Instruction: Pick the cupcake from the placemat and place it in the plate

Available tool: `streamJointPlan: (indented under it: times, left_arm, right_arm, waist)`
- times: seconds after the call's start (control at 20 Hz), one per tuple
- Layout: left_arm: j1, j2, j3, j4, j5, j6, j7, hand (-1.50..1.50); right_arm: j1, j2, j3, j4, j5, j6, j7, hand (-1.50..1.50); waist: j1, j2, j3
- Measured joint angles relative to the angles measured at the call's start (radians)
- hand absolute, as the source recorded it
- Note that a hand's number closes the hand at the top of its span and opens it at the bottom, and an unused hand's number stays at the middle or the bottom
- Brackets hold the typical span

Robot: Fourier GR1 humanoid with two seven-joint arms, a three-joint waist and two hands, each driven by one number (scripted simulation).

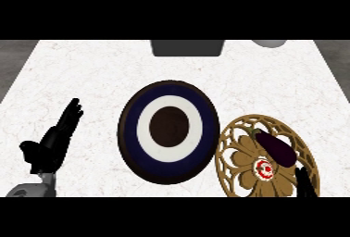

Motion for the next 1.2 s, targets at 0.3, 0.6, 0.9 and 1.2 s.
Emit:
streamJointPlan:
  times: [0.3, 0.6, 0.9, 1.2]
  left_arm:
    - [0.001, -0.012, 0.003, 0.001, -0.007, -0.005, 0.004, 0.00]
    - [0.002, -0.026, 0.014, 0.010, -0.022, -0.013, -0.007, 0.00]
    - [0.013, -0.042, 0.027, 0.007, -0.038, -0.023, -0.014, 0.00]
    - [0.005, -0.043, 0.056, 0.004, -0.050, -0.040, -0.003, 0.00]
  right_arm:
    - [-0.015, 0.044, 0.050, -0.109, 0.120, 0.245, 0.233, -1.50]
    - [-0.116, 0.058, -0.006, -0.124, 0.129, 0.420, 0.378, -1.50]
    - [-0.170, 0.067, -0.007, -0.075, 0.128, 0.500, 0.452, -1.50]
    - [-0.242, 0.066, -0.067, 0.030, 0.081, 0.490, 0.441, -1.50]
  waist:
    - [0.004, -0.002, 0.002]
    - [0.004, -0.002, 0.003]
    - [0.003, -0.003, 0.004]
    - [0.003, -0.004, 0.004]
